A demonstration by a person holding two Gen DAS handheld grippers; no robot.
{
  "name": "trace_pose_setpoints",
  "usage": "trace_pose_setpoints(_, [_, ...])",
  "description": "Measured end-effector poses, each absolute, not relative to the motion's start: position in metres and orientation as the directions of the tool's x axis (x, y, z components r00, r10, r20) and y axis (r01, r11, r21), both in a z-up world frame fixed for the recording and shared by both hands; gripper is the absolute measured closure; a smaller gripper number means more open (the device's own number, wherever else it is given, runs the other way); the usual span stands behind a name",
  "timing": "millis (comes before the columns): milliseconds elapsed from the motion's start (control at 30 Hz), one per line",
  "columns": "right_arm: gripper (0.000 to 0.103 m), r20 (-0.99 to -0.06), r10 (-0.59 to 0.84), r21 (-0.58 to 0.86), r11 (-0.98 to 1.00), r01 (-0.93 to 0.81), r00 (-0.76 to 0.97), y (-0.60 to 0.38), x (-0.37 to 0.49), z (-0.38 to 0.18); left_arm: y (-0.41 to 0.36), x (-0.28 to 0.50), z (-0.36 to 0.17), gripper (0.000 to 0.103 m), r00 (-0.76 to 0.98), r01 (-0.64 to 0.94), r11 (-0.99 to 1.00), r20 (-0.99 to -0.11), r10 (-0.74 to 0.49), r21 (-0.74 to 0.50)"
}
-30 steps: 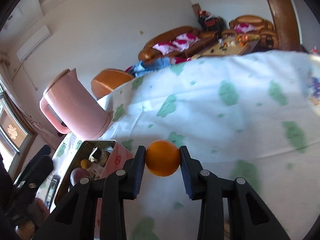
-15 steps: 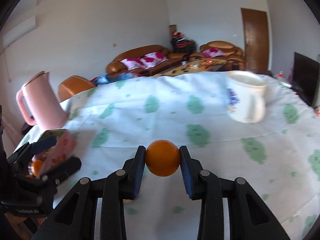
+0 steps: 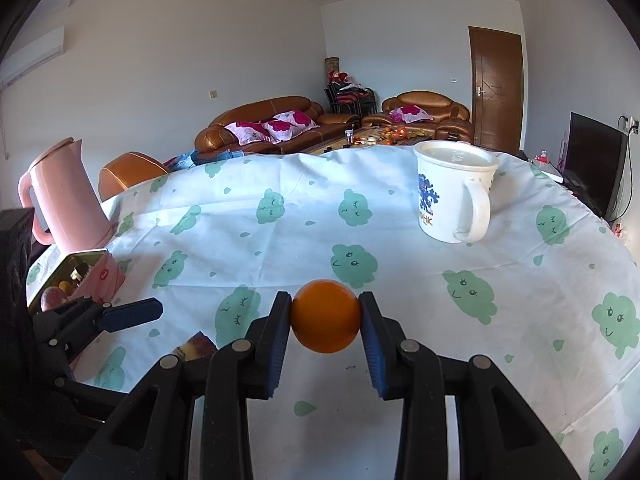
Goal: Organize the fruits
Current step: 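Grasp the cake roll with the left gripper while the right lifts the small orange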
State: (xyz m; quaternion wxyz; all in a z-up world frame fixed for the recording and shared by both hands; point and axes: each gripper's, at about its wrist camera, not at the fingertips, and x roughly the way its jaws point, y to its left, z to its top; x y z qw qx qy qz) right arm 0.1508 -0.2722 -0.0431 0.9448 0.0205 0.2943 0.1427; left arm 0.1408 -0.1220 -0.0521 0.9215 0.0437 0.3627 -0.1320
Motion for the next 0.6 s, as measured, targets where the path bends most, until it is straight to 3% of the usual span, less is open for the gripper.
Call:
trace_pose_setpoints(400, [0.067, -0.574, 0.284, 0.114, 0.957, -0.268, 0.768, -0.27, 0.153, -0.048, -0.12, 0.151, -0.064, 0.065, 0.613, 0.322, 0.941, -0.734, -0.291, -0.104])
trace_pose_setpoints(600, [0.067, -0.575, 0.297, 0.128, 0.953, -0.274, 0.762, -0.27, 0.154, -0.049, -0.116, 0.15, -0.063, 0.066, 0.627, 0.3, 0.946, -0.723, -0.29, -0.12])
